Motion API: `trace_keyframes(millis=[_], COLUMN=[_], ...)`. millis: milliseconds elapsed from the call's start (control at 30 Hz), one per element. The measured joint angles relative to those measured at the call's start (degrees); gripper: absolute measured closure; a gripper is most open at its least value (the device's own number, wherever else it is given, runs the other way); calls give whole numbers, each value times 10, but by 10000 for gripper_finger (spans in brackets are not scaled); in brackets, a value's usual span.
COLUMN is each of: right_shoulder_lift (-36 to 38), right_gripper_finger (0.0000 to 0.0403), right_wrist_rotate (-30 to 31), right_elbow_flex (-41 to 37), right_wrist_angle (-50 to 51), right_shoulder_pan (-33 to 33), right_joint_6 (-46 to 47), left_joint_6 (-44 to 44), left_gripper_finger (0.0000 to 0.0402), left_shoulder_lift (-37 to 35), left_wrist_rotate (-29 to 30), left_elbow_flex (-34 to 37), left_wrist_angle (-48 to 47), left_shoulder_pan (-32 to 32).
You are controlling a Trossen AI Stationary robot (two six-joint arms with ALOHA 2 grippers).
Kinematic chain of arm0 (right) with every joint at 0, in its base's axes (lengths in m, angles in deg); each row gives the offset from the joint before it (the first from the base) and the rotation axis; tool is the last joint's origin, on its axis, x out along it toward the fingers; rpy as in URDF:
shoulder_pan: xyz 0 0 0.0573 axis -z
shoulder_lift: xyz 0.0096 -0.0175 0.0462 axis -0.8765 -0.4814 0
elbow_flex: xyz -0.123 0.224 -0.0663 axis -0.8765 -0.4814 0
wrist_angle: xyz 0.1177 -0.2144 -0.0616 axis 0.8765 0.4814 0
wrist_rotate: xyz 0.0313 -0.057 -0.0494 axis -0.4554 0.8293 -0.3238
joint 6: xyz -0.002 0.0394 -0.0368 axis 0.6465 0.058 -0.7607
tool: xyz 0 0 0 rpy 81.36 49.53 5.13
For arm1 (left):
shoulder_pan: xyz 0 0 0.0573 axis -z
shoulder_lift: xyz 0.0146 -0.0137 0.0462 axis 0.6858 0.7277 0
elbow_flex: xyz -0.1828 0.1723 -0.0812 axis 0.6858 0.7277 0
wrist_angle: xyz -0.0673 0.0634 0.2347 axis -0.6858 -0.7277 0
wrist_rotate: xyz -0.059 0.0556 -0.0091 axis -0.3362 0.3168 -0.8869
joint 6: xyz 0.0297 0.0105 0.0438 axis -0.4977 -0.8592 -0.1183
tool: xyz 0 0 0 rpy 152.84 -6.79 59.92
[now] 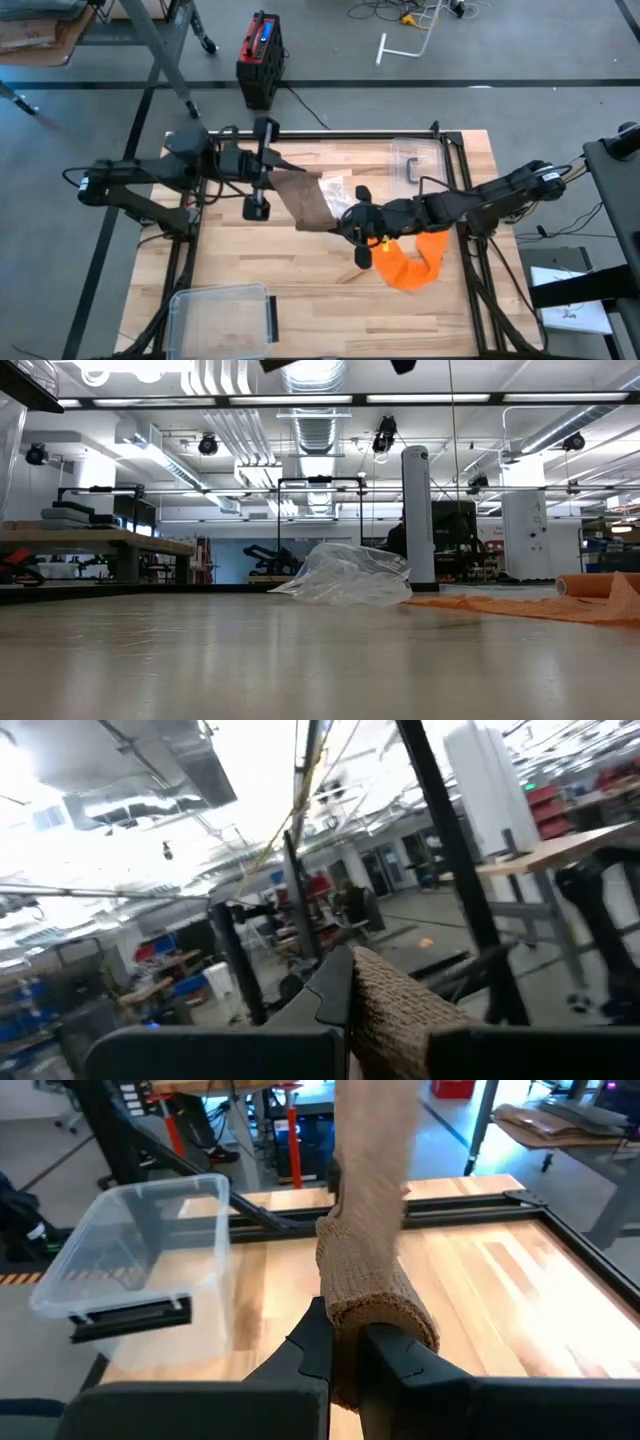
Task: Roll bandage
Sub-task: Roll the brown bandage
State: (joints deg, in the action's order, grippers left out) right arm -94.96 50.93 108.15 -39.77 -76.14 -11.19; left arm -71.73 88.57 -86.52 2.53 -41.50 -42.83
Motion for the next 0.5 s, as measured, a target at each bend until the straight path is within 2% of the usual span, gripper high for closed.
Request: trace_keyframes(millis=[500], right_shoulder_lift=[-2], right_gripper_finger=[390], right_wrist_rotate=[-47], right_elbow_flex=[-85], right_wrist_angle=[-86], right_shoulder_pan=[67], right_joint_6=[44], left_joint_6=[50], left_gripper_finger=[401], left_shoulder_lift=[70], left_wrist_rotate=[-29], left_elbow_flex=[-240], left_wrist_angle=[-123], left_shoulder_pan=[2])
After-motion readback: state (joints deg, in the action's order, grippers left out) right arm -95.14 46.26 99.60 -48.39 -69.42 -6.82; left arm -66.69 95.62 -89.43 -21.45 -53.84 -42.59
